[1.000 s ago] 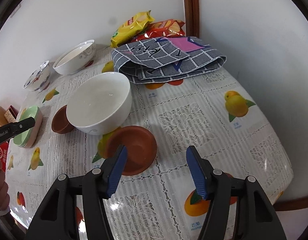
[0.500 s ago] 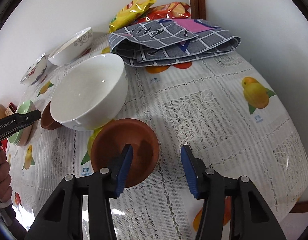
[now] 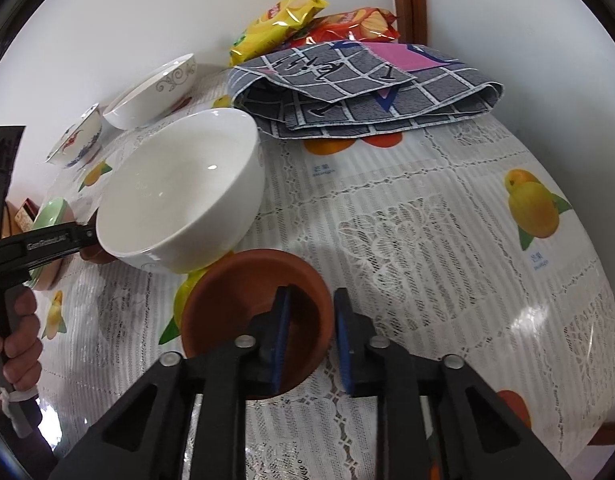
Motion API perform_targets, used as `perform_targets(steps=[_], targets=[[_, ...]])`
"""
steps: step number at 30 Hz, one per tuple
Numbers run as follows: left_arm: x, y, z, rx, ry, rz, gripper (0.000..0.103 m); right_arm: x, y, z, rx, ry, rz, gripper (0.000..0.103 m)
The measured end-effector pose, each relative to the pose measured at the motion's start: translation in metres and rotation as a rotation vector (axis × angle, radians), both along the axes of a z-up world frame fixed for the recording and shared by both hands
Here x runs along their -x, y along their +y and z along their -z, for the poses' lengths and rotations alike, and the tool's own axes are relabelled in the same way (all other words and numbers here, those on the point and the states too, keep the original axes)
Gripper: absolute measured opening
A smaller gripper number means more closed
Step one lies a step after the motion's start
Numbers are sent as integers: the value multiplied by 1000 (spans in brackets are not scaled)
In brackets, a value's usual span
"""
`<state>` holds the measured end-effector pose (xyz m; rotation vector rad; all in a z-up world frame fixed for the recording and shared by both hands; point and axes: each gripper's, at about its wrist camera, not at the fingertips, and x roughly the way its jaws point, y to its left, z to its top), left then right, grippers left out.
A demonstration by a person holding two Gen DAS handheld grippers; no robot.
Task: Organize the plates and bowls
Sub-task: 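Close the left gripper on one brown clay dish while the right gripper grasps the other, then carry the right gripper's brown dish into the white bowl while the left gripper holds its dish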
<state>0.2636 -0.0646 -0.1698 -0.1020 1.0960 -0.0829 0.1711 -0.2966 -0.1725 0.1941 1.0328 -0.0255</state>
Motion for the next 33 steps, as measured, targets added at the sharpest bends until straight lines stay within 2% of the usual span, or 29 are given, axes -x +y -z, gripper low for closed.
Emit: perform_targets(steps=[6, 12, 19, 24, 33], targets=[[-1, 0, 0, 21, 6, 8, 15, 3, 0, -3, -8, -15, 8, 13], [6, -1, -4, 21, 4, 10, 10, 7, -3, -7, -25, -29, 47, 11], [21, 4, -19, 31, -20, 20, 9, 18, 3, -21, 18, -43, 60, 10], [36, 11, -37, 32, -51, 19, 9, 29, -4, -30, -8, -52, 96, 10], [66, 25, -78, 55, -116, 10, 9, 48, 1, -74, 17, -118, 122, 10]])
